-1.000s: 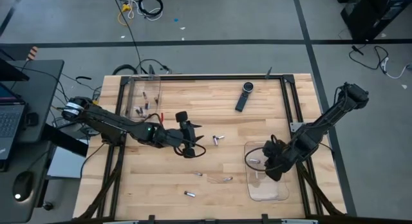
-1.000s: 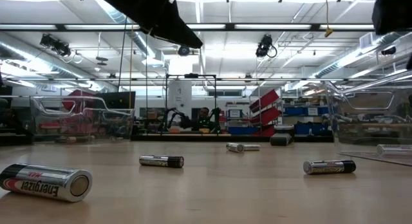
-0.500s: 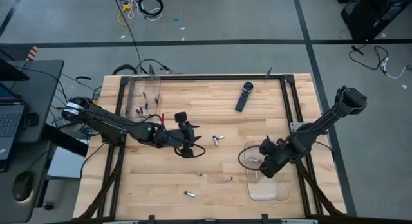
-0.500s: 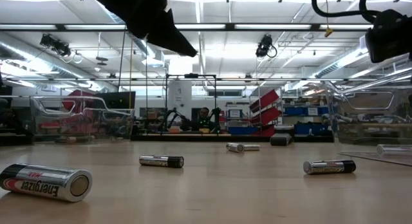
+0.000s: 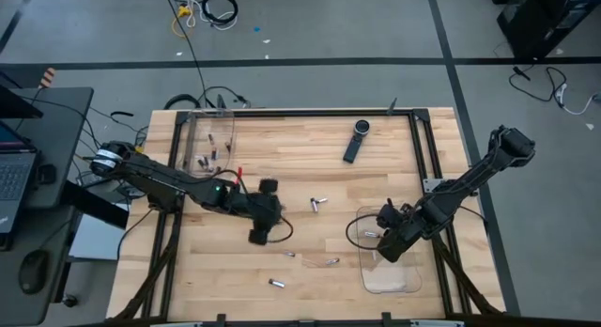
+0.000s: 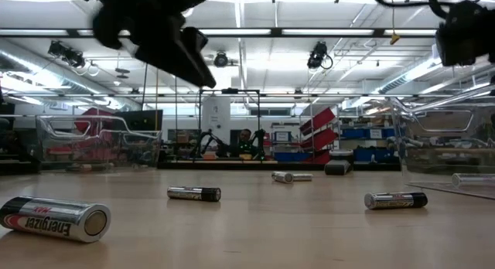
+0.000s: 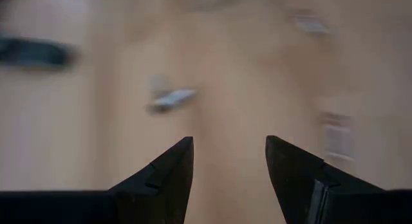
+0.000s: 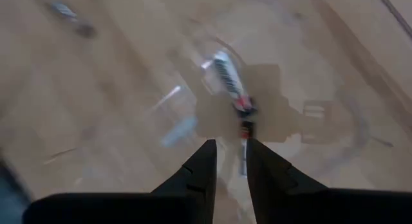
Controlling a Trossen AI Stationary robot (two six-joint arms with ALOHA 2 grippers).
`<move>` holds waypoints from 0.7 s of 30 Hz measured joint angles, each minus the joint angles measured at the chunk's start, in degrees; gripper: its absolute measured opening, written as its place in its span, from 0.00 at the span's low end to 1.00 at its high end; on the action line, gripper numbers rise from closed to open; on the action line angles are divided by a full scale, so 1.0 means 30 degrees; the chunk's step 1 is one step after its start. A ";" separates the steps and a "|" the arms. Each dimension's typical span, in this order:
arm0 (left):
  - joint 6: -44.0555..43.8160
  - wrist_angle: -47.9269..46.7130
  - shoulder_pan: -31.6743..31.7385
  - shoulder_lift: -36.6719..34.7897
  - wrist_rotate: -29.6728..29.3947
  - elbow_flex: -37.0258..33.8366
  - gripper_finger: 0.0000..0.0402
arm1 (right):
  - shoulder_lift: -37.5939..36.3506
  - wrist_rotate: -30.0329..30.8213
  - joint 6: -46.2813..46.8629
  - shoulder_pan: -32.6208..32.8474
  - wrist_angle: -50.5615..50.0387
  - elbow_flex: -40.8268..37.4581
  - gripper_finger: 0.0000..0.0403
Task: Sort batteries
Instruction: Put the silver battery into the bottom transparent bin
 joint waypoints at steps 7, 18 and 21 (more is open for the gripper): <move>0.1251 0.2551 -0.0006 0.0015 0.5024 -0.1703 0.48 | -0.0012 0.2898 -0.3014 0.0047 0.0123 0.2356 0.16; -0.1795 1.1425 -0.0122 0.0029 0.6023 -0.6968 0.48 | 0.0223 1.0772 -1.0671 0.0634 0.7123 0.3391 0.16; -0.2544 1.4182 -0.0520 0.0029 0.5925 -0.8073 0.48 | 0.0442 1.2328 -1.3637 0.0660 0.9303 0.3391 0.16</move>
